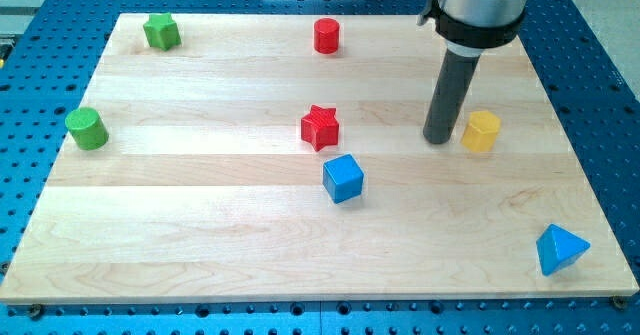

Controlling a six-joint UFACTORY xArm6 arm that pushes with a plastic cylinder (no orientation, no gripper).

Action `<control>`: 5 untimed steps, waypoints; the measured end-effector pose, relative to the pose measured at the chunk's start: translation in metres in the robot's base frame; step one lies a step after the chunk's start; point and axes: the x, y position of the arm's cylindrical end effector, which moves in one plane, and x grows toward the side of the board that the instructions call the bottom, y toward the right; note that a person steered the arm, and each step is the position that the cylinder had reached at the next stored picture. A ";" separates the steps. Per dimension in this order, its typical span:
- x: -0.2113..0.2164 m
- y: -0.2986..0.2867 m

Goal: Place the red star at the bottom left side of the board

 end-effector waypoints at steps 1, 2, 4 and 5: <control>0.016 0.005; 0.006 0.027; -0.010 -0.060; -0.025 -0.124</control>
